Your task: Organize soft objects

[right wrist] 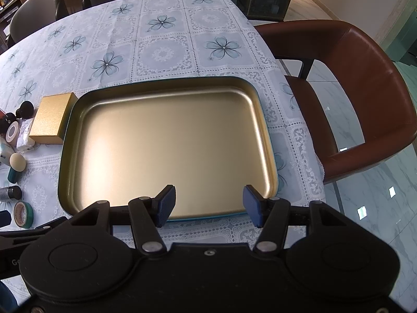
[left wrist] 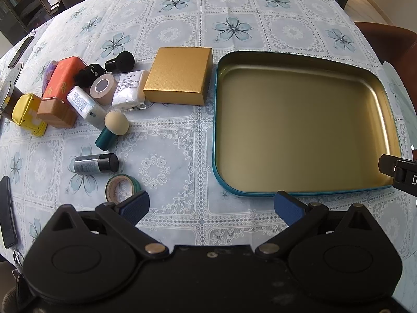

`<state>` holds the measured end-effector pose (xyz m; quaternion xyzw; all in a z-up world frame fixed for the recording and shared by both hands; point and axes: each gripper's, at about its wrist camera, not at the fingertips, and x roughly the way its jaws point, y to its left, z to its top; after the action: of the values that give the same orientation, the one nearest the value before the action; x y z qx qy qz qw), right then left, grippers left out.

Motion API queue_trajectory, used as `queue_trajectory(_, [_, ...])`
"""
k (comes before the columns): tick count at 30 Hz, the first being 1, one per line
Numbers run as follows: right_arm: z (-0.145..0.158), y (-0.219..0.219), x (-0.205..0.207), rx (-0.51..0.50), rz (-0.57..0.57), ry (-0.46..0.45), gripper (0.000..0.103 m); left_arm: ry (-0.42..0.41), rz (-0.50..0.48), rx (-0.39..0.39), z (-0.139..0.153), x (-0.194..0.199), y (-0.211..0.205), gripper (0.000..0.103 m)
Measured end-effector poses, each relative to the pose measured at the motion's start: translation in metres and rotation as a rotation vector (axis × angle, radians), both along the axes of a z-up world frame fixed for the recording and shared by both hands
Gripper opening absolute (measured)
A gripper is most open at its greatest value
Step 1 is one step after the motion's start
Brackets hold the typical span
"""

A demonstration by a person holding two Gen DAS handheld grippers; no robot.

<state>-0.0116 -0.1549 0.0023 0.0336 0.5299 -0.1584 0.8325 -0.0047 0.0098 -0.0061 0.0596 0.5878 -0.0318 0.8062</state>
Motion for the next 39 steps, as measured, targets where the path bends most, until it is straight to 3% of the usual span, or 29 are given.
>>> queue_trajectory(31, [-0.003, 0.004, 0.01, 0.0, 0.003, 0.018, 0.055, 0.01, 0.002, 0.0, -0.001, 0.01, 0.002, 0.102])
queue_trajectory(39, [0.007, 0.015, 0.013, -0.035, 0.01, -0.059, 0.054, -0.02, -0.016, -0.048, 0.005, 0.011, 0.019, 0.102])
